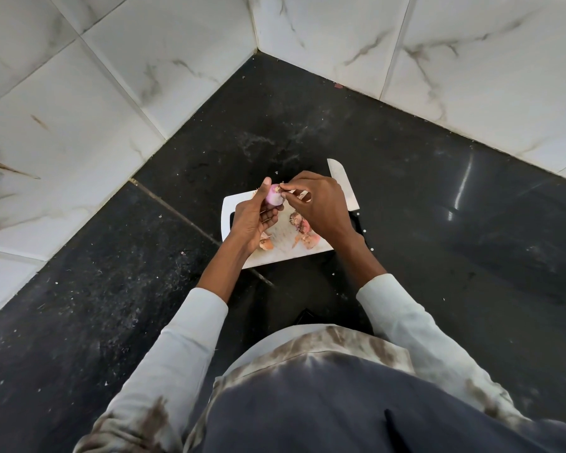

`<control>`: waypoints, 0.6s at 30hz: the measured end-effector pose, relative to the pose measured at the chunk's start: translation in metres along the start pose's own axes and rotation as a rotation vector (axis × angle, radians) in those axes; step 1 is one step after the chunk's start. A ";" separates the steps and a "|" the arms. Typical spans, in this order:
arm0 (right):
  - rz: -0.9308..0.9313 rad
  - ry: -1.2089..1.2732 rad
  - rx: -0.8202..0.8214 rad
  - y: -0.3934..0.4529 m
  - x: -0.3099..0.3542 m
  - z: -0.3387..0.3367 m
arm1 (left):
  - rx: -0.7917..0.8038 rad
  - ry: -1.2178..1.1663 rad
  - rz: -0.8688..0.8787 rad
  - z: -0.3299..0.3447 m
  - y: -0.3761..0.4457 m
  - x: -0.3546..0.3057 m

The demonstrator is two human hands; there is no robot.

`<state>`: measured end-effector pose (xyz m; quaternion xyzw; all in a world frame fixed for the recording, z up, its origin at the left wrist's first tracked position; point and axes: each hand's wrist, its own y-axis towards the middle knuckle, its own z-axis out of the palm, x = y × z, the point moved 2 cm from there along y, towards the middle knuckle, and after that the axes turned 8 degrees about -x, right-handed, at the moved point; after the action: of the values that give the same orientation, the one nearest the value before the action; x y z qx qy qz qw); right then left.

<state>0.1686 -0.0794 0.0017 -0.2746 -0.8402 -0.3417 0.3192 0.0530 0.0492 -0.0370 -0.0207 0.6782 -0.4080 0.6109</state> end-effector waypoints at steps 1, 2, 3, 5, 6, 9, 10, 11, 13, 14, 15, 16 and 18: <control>-0.008 -0.013 -0.001 0.000 0.001 0.000 | -0.001 0.010 -0.011 -0.001 0.001 -0.001; -0.013 -0.025 0.001 0.000 0.003 0.000 | -0.003 0.019 -0.022 -0.002 0.001 -0.001; -0.017 -0.038 0.007 -0.001 0.004 0.001 | -0.005 0.028 -0.032 -0.003 0.002 -0.002; -0.021 -0.058 0.021 -0.001 0.006 0.001 | -0.006 0.042 -0.044 -0.005 0.003 -0.003; -0.023 -0.065 0.027 -0.001 0.007 0.002 | -0.005 0.048 -0.049 -0.006 0.003 -0.003; -0.028 -0.088 0.041 -0.002 0.010 0.003 | -0.002 0.067 -0.066 -0.008 0.004 -0.006; -0.028 -0.091 0.047 -0.001 0.011 0.003 | 0.001 0.078 -0.075 -0.009 0.005 -0.008; -0.029 -0.092 0.056 -0.001 0.012 0.003 | 0.004 0.092 -0.083 -0.010 0.005 -0.009; -0.032 -0.096 0.065 -0.001 0.013 0.004 | 0.008 0.113 -0.090 -0.011 0.007 -0.011; -0.034 -0.104 0.065 -0.002 0.014 0.005 | 0.009 0.113 -0.094 -0.012 0.007 -0.012; -0.033 -0.112 0.065 -0.003 0.015 0.007 | 0.010 0.111 -0.099 -0.012 0.007 -0.013; -0.033 -0.120 0.064 -0.004 0.016 0.008 | 0.011 0.112 -0.106 -0.013 0.008 -0.013; -0.030 -0.125 0.054 -0.007 0.017 0.011 | 0.019 0.119 -0.122 -0.015 0.008 -0.013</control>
<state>0.1495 -0.0714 0.0054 -0.2739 -0.8714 -0.3060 0.2683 0.0472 0.0694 -0.0322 -0.0318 0.7067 -0.4515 0.5439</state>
